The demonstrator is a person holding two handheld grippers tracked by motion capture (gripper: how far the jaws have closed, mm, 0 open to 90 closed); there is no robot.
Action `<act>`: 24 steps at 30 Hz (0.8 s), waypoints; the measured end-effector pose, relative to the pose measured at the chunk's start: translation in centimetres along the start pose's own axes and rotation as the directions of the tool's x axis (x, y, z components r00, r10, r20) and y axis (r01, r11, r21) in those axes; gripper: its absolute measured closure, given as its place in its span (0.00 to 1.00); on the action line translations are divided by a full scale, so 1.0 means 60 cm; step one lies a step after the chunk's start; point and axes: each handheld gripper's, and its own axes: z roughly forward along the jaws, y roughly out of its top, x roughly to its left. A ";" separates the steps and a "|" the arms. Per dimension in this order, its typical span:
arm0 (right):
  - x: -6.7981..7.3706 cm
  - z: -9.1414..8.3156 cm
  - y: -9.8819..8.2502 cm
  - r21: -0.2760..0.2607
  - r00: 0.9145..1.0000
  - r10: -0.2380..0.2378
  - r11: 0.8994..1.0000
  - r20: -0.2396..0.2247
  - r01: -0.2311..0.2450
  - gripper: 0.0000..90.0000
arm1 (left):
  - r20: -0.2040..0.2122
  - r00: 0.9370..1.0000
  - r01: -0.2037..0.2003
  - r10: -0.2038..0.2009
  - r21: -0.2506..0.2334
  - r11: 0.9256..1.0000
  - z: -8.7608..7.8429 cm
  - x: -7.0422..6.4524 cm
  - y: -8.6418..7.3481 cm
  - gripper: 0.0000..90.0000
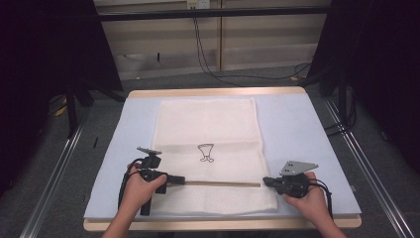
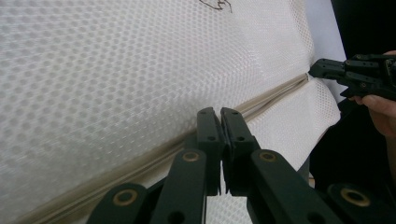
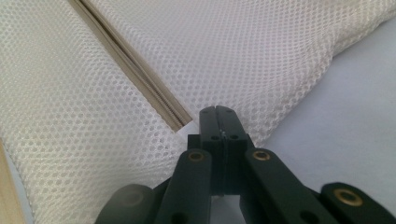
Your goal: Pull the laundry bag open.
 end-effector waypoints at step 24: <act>-0.004 0.000 0.003 0.008 1.000 -0.002 1.000 -0.017 0.002 1.00 | -0.029 0.999 0.039 -0.040 -0.049 0.998 -0.061 0.049 -0.025 0.97</act>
